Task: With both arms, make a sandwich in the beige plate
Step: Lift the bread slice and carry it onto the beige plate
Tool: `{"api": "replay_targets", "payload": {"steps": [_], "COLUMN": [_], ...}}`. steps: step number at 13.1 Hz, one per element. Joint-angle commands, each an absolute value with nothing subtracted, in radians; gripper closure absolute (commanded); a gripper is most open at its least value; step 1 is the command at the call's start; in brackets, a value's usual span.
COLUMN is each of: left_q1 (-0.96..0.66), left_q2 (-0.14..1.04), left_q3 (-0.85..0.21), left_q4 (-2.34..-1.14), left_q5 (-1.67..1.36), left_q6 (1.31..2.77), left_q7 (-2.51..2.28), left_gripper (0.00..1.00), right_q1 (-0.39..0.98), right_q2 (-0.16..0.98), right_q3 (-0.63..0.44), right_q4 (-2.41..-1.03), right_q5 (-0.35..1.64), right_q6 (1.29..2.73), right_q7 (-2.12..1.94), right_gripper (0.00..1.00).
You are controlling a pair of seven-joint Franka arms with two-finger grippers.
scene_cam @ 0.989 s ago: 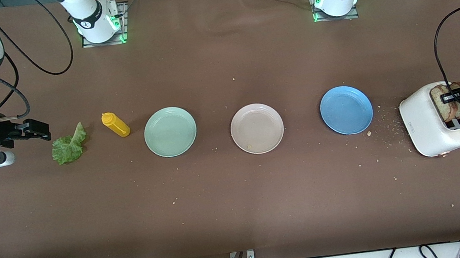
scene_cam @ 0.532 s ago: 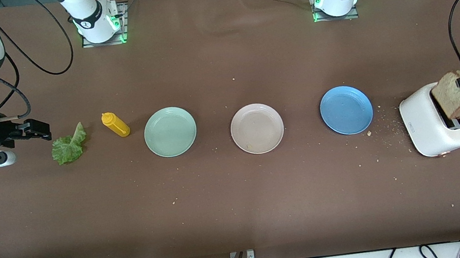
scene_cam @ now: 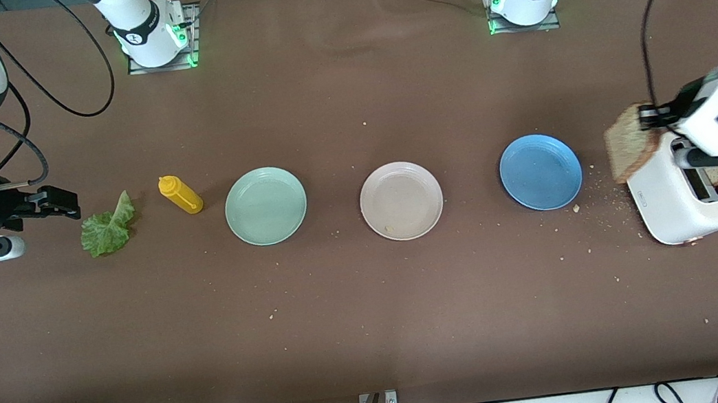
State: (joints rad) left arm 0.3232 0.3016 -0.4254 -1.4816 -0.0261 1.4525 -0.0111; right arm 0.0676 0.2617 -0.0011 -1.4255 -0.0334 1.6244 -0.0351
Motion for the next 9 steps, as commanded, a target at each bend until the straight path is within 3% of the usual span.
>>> {"api": "replay_targets", "payload": {"steps": [1,5,9], "left_q1": [0.292,0.216,0.190], "left_q2": [0.397,0.510,0.668], "left_q3": [-0.428,-0.428,-0.428], "left_q4": [-1.451,-1.451,-1.453], "left_q5": [-0.194,-0.444,-0.653], "left_q6": [1.442,1.448,1.575], "left_q7": [-0.002,0.006,0.113], "left_gripper": [1.00,1.00,1.00], "right_q1": [0.064,0.064,0.064], "right_q2": [0.235,0.235,0.235], "right_q3": [0.002,0.003,0.002], "right_q4": [-1.454,-1.454,-1.454], "right_q5": [-0.015,-0.015,-0.015], "right_q6": [1.628,1.628,1.628], "right_q7": [-0.021,-0.021,-0.023], "right_gripper": [0.00,0.00,0.00]}}
